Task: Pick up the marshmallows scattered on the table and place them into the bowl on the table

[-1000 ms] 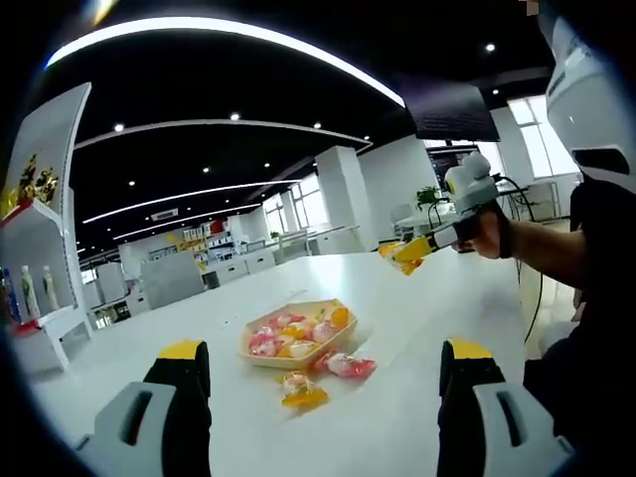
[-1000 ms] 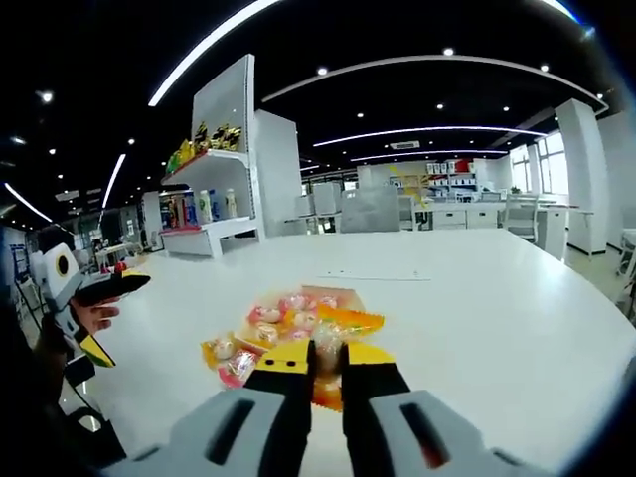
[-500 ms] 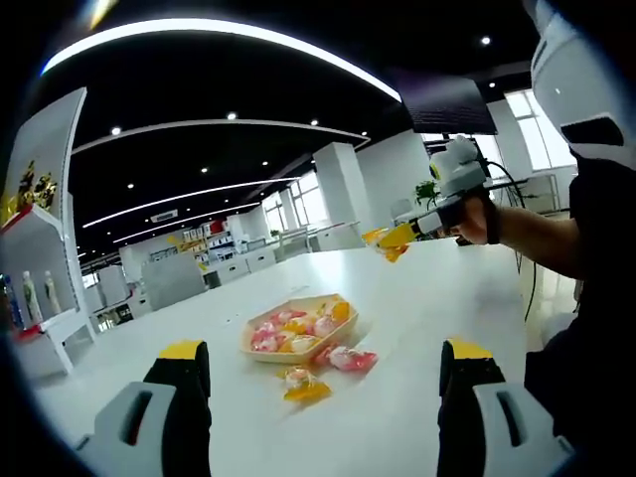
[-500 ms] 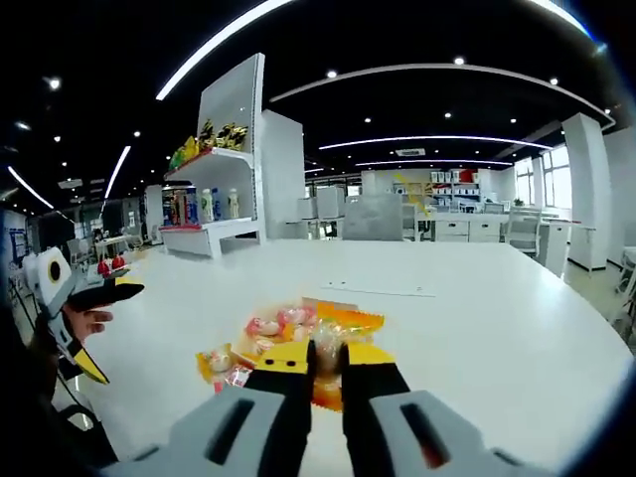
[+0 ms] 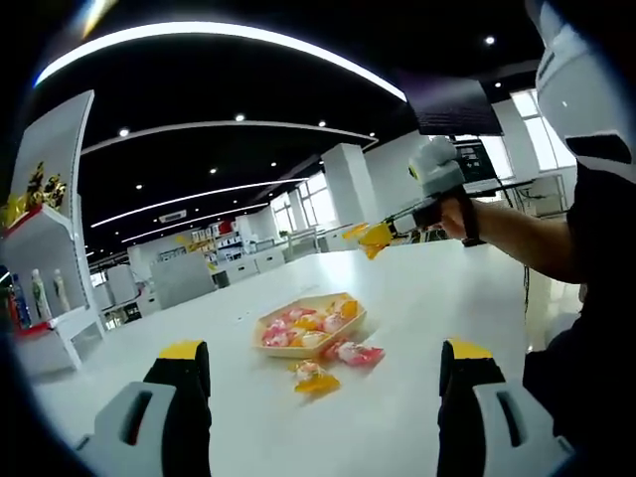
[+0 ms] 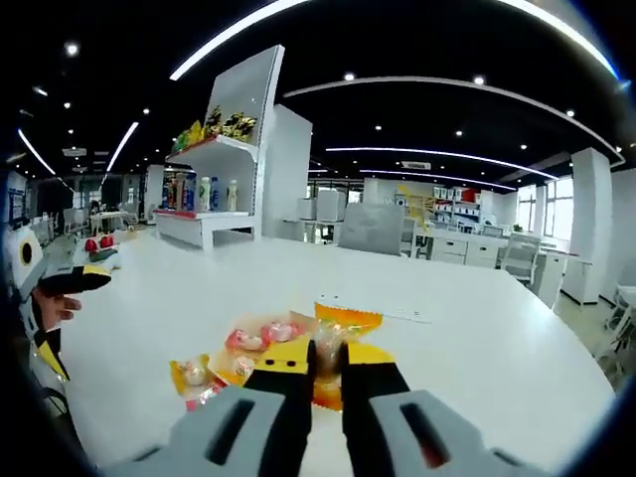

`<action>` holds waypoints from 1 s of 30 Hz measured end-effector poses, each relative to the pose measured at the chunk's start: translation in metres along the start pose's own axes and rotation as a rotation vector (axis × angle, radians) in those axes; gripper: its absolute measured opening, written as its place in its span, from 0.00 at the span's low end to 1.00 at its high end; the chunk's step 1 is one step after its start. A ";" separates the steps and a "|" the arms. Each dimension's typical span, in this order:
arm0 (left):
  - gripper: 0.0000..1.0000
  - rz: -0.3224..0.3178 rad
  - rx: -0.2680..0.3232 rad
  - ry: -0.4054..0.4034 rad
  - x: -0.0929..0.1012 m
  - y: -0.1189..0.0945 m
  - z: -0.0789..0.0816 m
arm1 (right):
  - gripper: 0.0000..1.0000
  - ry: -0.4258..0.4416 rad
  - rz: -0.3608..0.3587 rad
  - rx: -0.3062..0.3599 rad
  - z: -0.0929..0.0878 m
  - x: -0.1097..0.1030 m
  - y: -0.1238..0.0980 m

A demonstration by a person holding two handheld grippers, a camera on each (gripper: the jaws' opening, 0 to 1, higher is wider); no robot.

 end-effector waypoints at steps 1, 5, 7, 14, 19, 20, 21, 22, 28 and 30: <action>0.95 0.003 0.002 -0.001 0.000 -0.001 0.000 | 0.08 0.019 0.009 -0.010 -0.002 0.000 0.006; 0.95 0.003 0.004 0.008 0.002 -0.002 0.002 | 0.08 0.059 0.024 -0.033 -0.010 0.001 0.032; 0.95 0.003 0.003 0.013 0.003 -0.003 0.002 | 0.08 0.073 0.025 -0.048 -0.013 0.002 0.042; 0.95 0.012 0.019 0.018 0.003 -0.004 0.008 | 0.08 0.073 0.059 -0.096 -0.020 -0.004 0.068; 0.95 -0.001 0.020 0.019 0.008 -0.004 0.007 | 0.08 0.078 0.049 -0.122 -0.029 0.001 0.084; 0.95 -0.001 0.018 0.020 0.008 -0.004 0.007 | 0.08 0.082 0.047 -0.127 -0.030 0.002 0.087; 0.95 -0.001 0.018 0.020 0.008 -0.004 0.006 | 0.08 0.090 0.045 -0.133 -0.031 0.003 0.091; 0.95 0.000 0.017 0.019 0.008 -0.004 0.006 | 0.08 0.097 0.047 -0.138 -0.033 0.004 0.096; 0.95 0.000 0.018 0.020 0.009 -0.004 0.006 | 0.08 0.112 0.061 -0.181 -0.046 -0.004 0.116; 0.95 0.005 0.014 0.032 0.009 -0.005 0.005 | 0.08 0.105 0.056 -0.201 -0.051 -0.013 0.115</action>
Point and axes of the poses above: the point that each gripper's makers call its tool centre point, and the gripper's own axes: y roughly forward along the fingers, x roughly to its right, z roughly out of its top, the point moved 3 cm from there along -y, roughly backward along the fingers, and after that the axes turned 15 degrees about -y, right-handed, at the moved point
